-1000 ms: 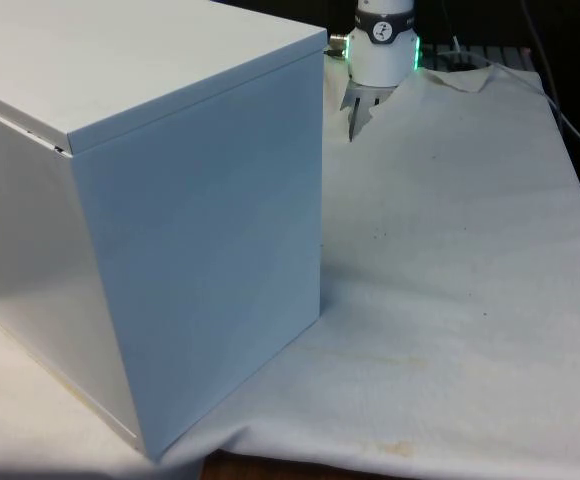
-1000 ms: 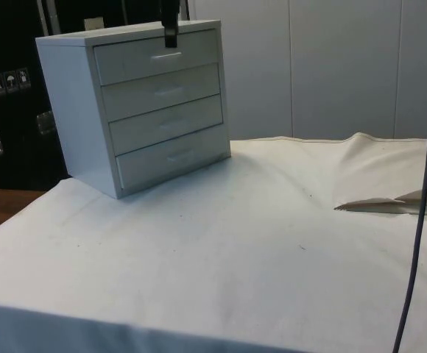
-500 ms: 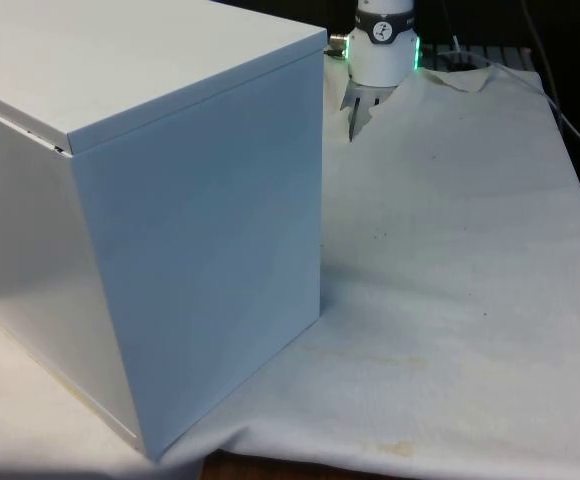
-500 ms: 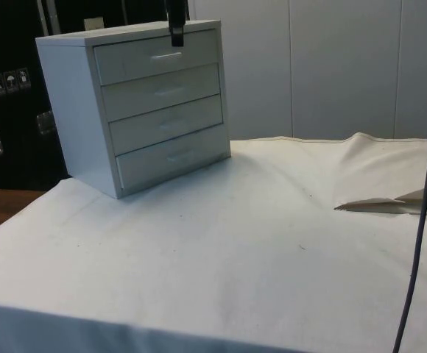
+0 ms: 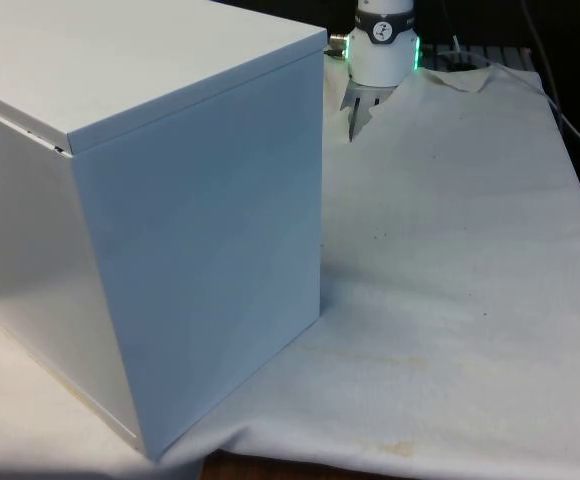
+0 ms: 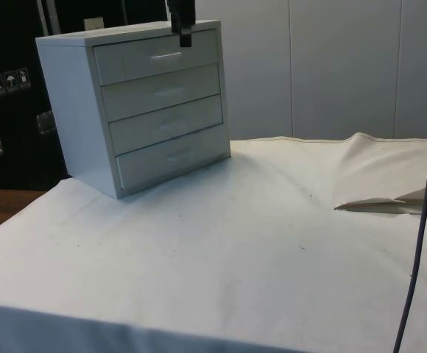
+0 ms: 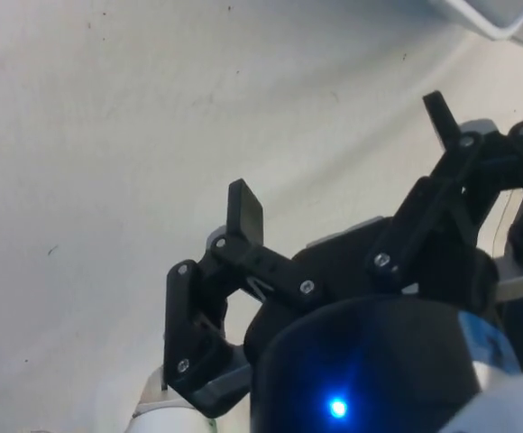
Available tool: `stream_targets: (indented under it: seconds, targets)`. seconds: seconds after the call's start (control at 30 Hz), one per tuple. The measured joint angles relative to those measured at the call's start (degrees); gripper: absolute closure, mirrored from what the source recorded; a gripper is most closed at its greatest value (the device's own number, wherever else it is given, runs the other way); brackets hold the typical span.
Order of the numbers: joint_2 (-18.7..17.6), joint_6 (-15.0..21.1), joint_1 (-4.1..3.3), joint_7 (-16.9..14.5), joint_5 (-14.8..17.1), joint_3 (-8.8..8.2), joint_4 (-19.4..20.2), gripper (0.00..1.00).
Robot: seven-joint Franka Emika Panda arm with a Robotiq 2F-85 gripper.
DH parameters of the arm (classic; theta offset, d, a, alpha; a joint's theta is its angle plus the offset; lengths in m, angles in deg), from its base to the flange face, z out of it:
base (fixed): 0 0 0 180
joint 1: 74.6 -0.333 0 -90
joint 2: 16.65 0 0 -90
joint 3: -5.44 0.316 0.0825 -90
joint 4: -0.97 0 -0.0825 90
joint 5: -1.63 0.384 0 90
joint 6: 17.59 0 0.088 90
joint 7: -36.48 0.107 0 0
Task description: Open the drawer, then close it.
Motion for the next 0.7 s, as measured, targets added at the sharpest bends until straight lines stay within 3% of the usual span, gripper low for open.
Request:
stream_targets:
  seconds: [0.7]
  targets:
    - [0.2,2.9,0.06,-8.8,0.0,-1.72,1.8,0.0]
